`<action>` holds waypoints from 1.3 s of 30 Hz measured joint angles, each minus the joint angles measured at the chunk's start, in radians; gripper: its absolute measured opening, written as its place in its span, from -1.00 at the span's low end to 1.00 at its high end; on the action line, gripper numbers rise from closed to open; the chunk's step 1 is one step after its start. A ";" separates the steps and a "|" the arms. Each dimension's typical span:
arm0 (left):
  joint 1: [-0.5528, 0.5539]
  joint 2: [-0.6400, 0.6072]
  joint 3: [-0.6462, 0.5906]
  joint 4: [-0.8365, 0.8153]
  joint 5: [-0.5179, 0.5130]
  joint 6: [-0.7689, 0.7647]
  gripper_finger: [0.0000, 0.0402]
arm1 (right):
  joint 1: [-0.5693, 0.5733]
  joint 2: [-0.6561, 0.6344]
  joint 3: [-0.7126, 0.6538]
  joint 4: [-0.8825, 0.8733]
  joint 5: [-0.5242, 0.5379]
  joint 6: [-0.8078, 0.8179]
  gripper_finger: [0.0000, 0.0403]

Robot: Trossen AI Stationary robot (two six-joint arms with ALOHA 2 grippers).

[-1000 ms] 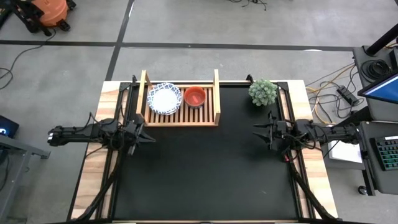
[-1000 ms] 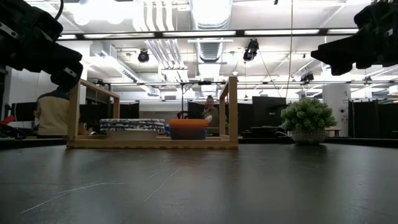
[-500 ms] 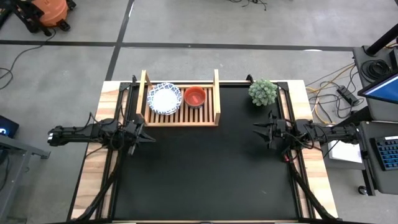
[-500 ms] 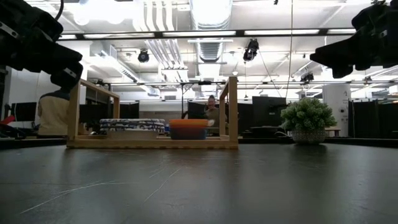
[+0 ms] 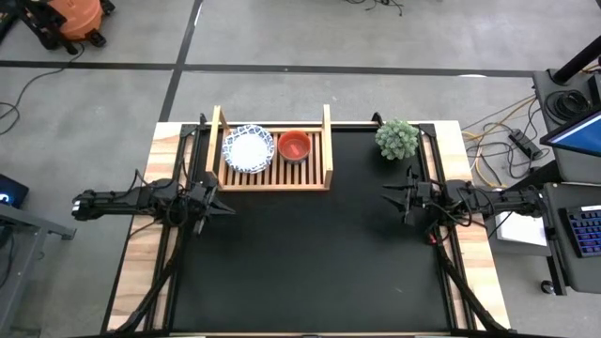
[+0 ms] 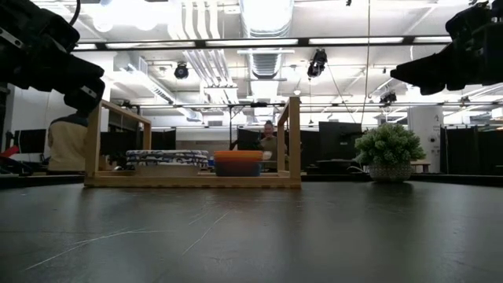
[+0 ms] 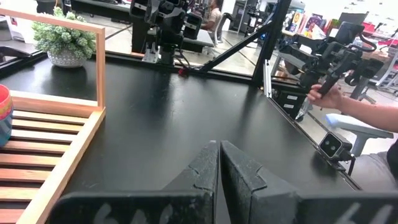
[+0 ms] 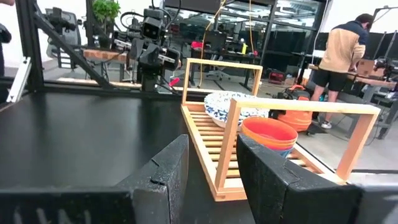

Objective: Place and stack bowls onto a shelf
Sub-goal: Return to Home Position

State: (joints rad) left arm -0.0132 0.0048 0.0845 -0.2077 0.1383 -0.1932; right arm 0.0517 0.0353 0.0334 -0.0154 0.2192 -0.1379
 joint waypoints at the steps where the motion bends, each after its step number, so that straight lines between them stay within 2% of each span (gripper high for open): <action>1: 0.000 0.000 0.000 0.000 0.000 0.000 -1.00 | 0.000 0.000 0.000 0.000 0.000 0.009 -0.38; 7: 0.000 0.000 0.000 0.000 0.000 0.000 -1.00 | 0.000 0.000 0.000 -0.001 0.000 0.060 -0.38; 39: 0.000 0.000 0.000 0.000 0.000 0.000 -1.00 | 0.000 0.000 0.000 -0.002 0.000 0.060 -0.38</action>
State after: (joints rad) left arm -0.0132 0.0048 0.0841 -0.2081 0.1383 -0.1932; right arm 0.0517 0.0357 0.0330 -0.0170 0.2192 -0.0784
